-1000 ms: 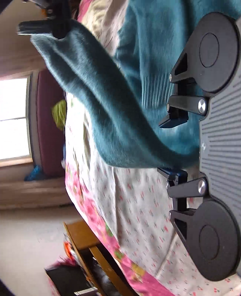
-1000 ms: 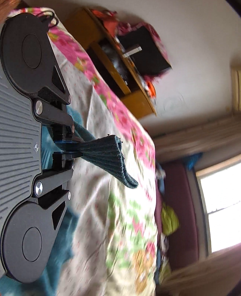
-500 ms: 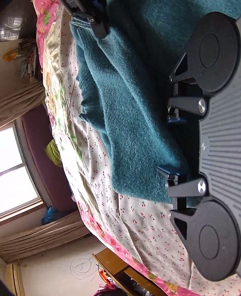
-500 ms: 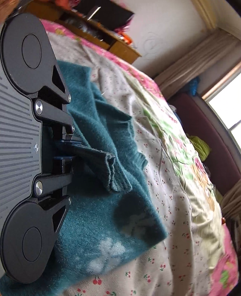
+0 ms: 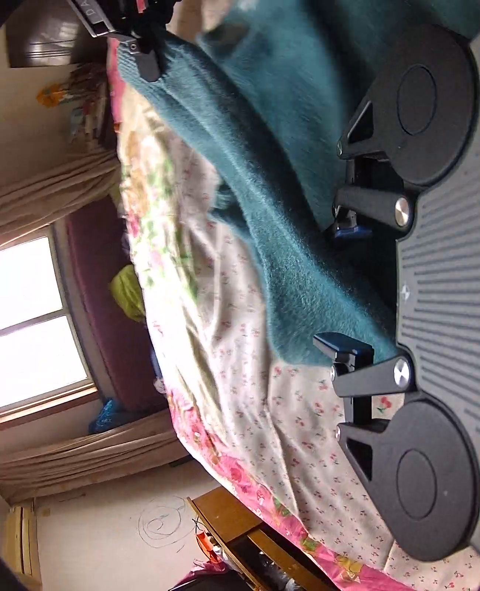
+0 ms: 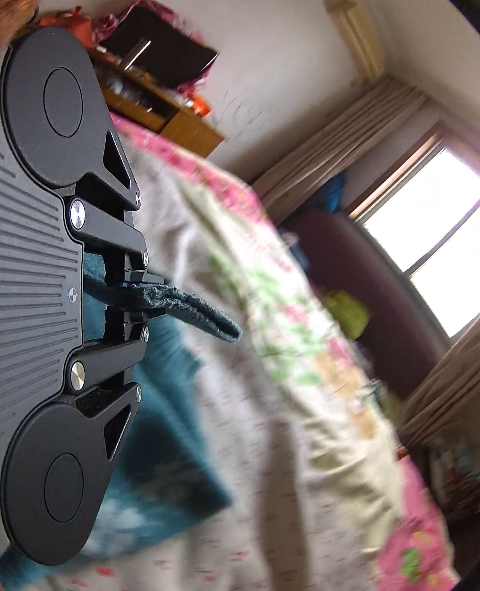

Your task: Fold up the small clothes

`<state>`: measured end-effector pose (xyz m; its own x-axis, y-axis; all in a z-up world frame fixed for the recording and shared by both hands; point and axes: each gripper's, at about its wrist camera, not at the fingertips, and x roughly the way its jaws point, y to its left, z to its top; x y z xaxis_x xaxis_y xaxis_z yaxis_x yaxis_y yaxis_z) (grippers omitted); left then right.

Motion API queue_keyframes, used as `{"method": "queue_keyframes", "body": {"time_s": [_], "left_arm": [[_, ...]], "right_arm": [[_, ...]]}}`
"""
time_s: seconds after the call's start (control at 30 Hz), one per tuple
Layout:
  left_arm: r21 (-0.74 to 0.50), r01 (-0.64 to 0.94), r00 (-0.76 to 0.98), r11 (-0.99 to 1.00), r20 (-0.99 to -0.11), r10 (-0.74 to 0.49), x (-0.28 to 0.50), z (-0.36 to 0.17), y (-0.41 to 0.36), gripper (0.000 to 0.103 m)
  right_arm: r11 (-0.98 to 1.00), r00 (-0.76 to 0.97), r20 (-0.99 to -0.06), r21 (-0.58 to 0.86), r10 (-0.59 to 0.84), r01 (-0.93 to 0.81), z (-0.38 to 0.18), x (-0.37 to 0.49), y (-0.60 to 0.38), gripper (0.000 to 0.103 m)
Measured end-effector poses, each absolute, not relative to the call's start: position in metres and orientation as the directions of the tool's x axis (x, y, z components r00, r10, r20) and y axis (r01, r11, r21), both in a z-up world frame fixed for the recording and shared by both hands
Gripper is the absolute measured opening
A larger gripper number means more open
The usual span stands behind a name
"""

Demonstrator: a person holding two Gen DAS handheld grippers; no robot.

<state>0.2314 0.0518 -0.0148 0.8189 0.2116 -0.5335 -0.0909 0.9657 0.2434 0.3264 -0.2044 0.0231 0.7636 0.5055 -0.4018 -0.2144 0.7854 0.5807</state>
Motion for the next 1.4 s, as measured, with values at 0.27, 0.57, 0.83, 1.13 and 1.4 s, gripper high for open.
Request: {"method": "queue_keyframes", "body": {"time_s": [0.27, 0.57, 0.83, 1.13, 1.4], "left_arm": [[0.347, 0.040, 0.780, 0.937, -0.597, 0.188, 0.236, -0.061, 0.012, 0.063], [0.214, 0.012, 0.792, 0.977, -0.598, 0.122, 0.215, -0.030, 0.042, 0.065], [0.126, -0.050, 0.756, 0.991, -0.644, 0.120, 0.202, -0.037, 0.078, 0.073], [0.038, -0.055, 0.841, 0.998, -0.537, 0.067, 0.202, -0.007, 0.081, 0.078], [0.131, -0.054, 0.754, 0.990, -0.645, 0.126, 0.216, -0.053, 0.077, 0.080]], "right_arm": [[0.896, 0.689, -0.650, 0.445, 0.321, 0.002, -0.059, 0.344, -0.232, 0.009], [0.896, 0.738, -0.596, 0.443, 0.316, -0.026, -0.047, 0.330, -0.236, 0.009], [0.894, 0.706, -0.630, 0.449, 0.322, -0.008, -0.051, 0.330, -0.239, 0.012], [0.937, 0.737, -0.627, 0.347, 0.252, -0.024, -0.038, 0.338, -0.223, 0.009], [0.928, 0.704, -0.662, 0.372, 0.259, 0.009, -0.053, 0.338, -0.230, 0.010]]}}
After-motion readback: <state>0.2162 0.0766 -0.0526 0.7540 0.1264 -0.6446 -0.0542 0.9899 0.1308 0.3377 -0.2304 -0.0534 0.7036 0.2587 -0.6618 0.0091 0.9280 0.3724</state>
